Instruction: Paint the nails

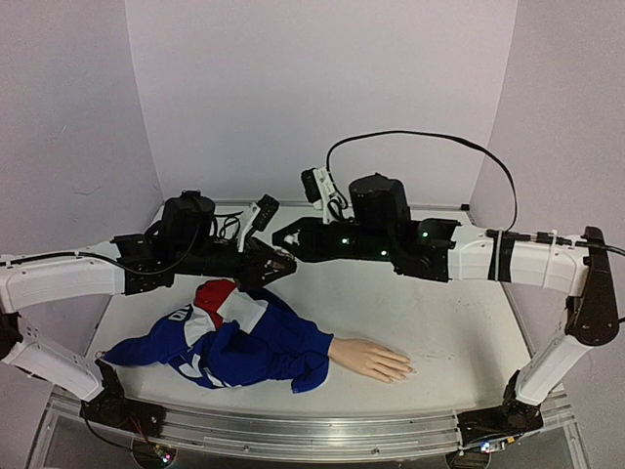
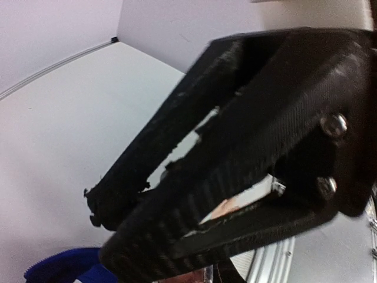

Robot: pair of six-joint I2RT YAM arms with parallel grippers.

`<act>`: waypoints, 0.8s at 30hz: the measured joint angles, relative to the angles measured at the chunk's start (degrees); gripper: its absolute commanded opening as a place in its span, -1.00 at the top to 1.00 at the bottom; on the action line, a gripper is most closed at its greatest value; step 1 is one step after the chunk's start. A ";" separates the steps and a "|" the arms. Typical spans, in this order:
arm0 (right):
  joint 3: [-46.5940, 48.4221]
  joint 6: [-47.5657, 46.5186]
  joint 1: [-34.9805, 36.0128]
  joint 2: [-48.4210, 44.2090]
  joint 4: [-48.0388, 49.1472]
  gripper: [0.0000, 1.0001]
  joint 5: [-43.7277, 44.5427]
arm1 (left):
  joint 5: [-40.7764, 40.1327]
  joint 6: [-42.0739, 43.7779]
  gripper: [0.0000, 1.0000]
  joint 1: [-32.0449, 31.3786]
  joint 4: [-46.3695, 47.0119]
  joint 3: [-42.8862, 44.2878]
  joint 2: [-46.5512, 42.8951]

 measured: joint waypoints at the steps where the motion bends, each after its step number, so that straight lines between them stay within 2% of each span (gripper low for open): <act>1: 1.73 1.29 1.55 0.52 -3.13 1.00 7.91 | -2.34 0.31 1.00 -0.15 -0.02 0.79 1.36; 4: 6.21 5.95 5.81 2.64 -10.43 1.00 28.83 | -6.32 1.18 1.00 -0.63 -0.28 3.85 5.53; 6: 8.15 8.59 7.50 3.93 -13.40 1.00 37.13 | -7.21 1.33 1.00 -0.96 -0.17 5.20 7.45; 9: 9.88 11.50 9.27 5.49 -16.39 1.00 44.85 | -7.23 1.33 1.00 -1.20 0.11 5.62 8.70; 13: 10.10 12.41 10.14 5.75 -17.16 1.00 47.54 | -6.69 1.44 1.00 -1.46 0.31 5.55 8.92; 14: 10.03 11.76 10.14 5.64 -16.96 0.87 47.36 | -6.58 1.49 1.00 -1.46 0.39 5.49 8.83; 16: 9.33 9.70 10.14 4.98 -16.13 0.29 46.03 | -5.75 1.79 1.00 -1.42 0.98 4.72 8.24; 18: 7.89 6.34 10.21 3.23 -16.09 -0.20 42.05 | -4.68 2.32 1.00 -1.31 1.75 2.91 6.62; 21: 5.44 1.75 10.54 -0.66 -16.74 -0.58 34.95 | -2.78 3.13 1.00 0.70 1.75 0.00 3.78; 24: 2.62 -1.95 9.68 -5.64 -16.17 -0.74 25.90 | 1.07 4.48 1.00 2.05 1.73 -2.86 0.35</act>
